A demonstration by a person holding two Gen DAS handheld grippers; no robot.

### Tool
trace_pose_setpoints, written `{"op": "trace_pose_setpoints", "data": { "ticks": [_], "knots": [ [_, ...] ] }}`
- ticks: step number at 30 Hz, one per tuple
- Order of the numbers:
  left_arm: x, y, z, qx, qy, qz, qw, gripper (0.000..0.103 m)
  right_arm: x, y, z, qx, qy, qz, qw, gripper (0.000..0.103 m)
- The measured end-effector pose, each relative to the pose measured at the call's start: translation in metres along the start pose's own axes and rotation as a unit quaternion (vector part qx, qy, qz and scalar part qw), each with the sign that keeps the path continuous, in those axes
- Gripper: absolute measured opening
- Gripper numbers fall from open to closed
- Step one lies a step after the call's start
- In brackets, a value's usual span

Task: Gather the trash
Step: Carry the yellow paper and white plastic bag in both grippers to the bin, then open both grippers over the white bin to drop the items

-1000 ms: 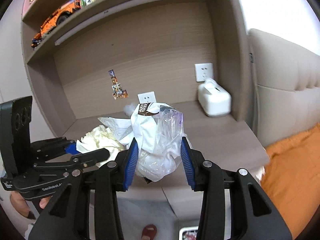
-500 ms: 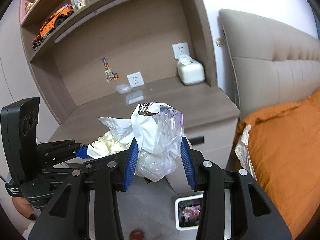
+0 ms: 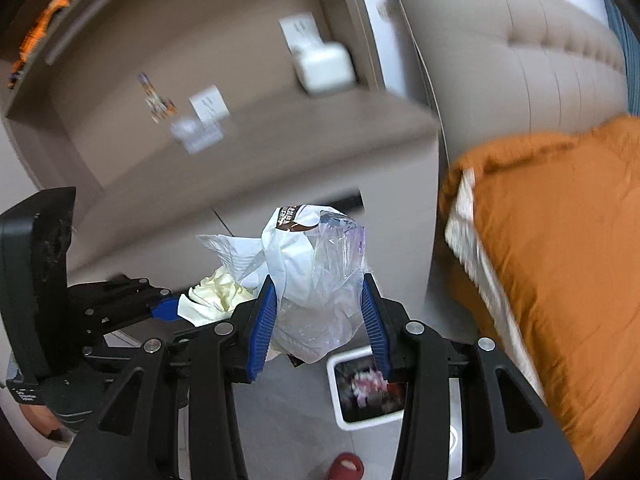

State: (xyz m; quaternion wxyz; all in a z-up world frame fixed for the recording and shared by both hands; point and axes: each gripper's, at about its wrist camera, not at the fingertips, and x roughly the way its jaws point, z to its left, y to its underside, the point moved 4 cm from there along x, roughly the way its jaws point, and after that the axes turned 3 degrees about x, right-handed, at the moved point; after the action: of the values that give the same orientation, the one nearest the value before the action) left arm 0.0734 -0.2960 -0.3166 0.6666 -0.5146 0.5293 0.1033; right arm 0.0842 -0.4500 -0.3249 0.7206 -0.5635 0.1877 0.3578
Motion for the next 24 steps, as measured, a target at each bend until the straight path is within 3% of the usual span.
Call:
{"op": "trace_pose_setpoints", "data": {
  "ticks": [12, 18, 19, 20, 21, 22, 24],
  "knots": [
    [0.188, 0.105, 0.02, 0.012, 0.037, 0.108, 0.9933, 0.031, 0.162, 0.102, -0.071, 0.031, 0.019, 0.102, 0.994, 0.043],
    [0.259, 0.134, 0.022, 0.016, 0.057, 0.137, 0.9888, 0.034, 0.224, 0.143, -0.097, 0.034, 0.025, 0.137, 0.99, 0.047],
    [0.268, 0.14, 0.02, 0.018, 0.058, 0.14, 0.9882, 0.043, 0.232, 0.148, -0.1, 0.037, 0.02, 0.142, 0.989, 0.057],
    [0.277, 0.143, 0.021, 0.019, 0.06, 0.145, 0.9874, 0.073, 0.244, 0.157, -0.105, 0.04, 0.009, 0.157, 0.987, 0.065],
    [0.29, 0.148, 0.022, 0.02, 0.056, 0.15, 0.9869, 0.095, 0.253, 0.164, -0.109, 0.038, 0.01, 0.163, 0.986, 0.087],
    [0.296, 0.154, 0.022, 0.018, 0.051, 0.151, 0.987, 0.098, 0.261, 0.171, -0.114, 0.036, 0.016, 0.165, 0.986, 0.099],
    [0.314, 0.164, 0.024, 0.019, 0.063, 0.166, 0.9839, 0.098, 0.276, 0.184, -0.123, 0.039, 0.012, 0.18, 0.983, 0.099]
  ]
}}
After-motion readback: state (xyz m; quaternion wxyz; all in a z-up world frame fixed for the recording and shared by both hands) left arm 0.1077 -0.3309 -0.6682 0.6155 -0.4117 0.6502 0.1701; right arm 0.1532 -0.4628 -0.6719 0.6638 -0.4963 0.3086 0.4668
